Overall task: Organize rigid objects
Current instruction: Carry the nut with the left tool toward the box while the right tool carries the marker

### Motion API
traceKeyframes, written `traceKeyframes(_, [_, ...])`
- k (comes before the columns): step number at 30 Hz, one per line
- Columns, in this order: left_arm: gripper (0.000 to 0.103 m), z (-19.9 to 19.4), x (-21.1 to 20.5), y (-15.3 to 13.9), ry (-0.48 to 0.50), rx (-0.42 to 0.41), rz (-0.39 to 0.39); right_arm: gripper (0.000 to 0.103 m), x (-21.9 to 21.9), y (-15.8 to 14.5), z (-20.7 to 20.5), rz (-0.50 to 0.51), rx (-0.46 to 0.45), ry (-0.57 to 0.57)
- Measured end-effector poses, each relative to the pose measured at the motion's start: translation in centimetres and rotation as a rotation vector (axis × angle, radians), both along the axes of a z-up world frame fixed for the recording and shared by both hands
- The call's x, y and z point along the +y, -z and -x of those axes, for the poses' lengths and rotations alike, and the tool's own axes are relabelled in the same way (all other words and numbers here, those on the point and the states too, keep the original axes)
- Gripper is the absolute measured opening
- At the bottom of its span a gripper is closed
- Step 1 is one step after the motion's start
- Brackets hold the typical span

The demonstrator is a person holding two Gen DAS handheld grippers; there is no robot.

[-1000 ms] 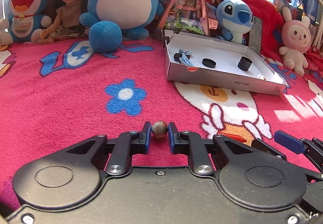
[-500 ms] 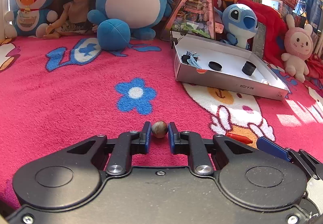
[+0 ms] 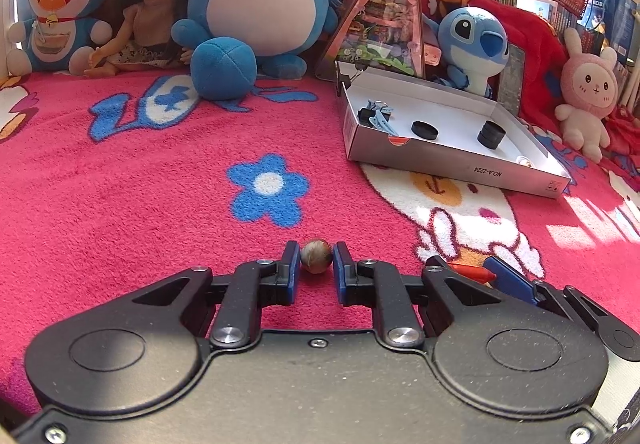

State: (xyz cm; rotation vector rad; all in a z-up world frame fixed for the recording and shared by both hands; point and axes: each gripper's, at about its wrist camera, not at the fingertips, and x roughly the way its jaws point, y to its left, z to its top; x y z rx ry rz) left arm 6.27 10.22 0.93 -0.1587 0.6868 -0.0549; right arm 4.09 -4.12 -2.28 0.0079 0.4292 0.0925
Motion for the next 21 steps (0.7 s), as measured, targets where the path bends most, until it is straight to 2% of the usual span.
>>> traceKeyframes(5, [0.017,-0.4,-0.8,-0.2,0.023,-0.001,-0.003,0.049,-1.3,-0.5,-0.1,-0.029,0.008,-0.040])
traceKeyframes(15, [0.017,-2.7,-4.8,-3.2,0.116,-0.060,-0.005,0.049,-5.8,-2.8,-1.9,-0.001,-0.063,0.002])
traceKeyframes(21, [0.016,-5.2,-7.9,-4.8,0.154,-0.093,-0.008,0.049,-9.6,-4.5,-4.2,-0.028,-0.088,0.020])
